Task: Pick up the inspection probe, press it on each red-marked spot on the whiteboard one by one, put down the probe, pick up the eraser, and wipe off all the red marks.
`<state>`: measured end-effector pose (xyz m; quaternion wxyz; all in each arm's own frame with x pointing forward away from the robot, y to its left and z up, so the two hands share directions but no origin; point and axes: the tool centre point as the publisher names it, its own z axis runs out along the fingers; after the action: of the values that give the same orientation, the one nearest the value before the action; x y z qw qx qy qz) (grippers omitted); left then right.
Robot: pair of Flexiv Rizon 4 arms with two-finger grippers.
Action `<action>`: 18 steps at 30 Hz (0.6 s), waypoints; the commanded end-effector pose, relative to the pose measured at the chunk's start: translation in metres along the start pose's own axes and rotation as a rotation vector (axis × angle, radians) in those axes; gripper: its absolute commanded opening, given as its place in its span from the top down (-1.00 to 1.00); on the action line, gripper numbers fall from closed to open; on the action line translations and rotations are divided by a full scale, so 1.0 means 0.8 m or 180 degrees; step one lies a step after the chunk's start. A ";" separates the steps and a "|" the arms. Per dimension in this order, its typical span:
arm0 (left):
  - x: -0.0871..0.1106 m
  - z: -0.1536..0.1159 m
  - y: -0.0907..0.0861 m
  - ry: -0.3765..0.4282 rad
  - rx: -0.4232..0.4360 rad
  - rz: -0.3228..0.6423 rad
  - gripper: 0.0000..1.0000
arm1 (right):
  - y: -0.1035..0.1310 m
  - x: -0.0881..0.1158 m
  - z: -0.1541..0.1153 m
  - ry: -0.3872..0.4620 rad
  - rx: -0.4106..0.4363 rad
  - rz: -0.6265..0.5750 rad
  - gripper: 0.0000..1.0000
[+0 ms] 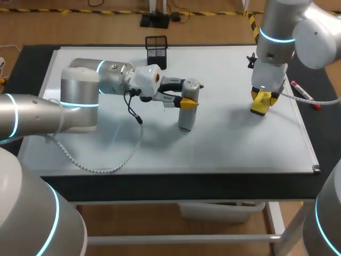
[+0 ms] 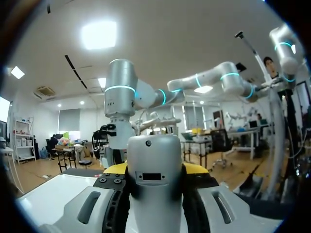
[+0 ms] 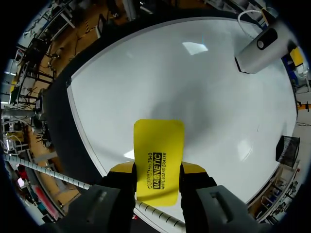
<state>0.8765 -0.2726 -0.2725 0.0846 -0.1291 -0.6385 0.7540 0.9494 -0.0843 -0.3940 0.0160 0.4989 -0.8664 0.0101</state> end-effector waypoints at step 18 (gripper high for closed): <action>-0.001 -0.014 -0.030 -0.0051 0.0055 0.0101 1.00 | -0.001 0.001 -0.001 0.0006 0.0003 -0.0007 1.00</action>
<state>0.8830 -0.2692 -0.2568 0.0733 -0.1359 -0.6295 0.7615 0.9494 -0.0843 -0.3940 0.0160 0.4989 -0.8664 0.0102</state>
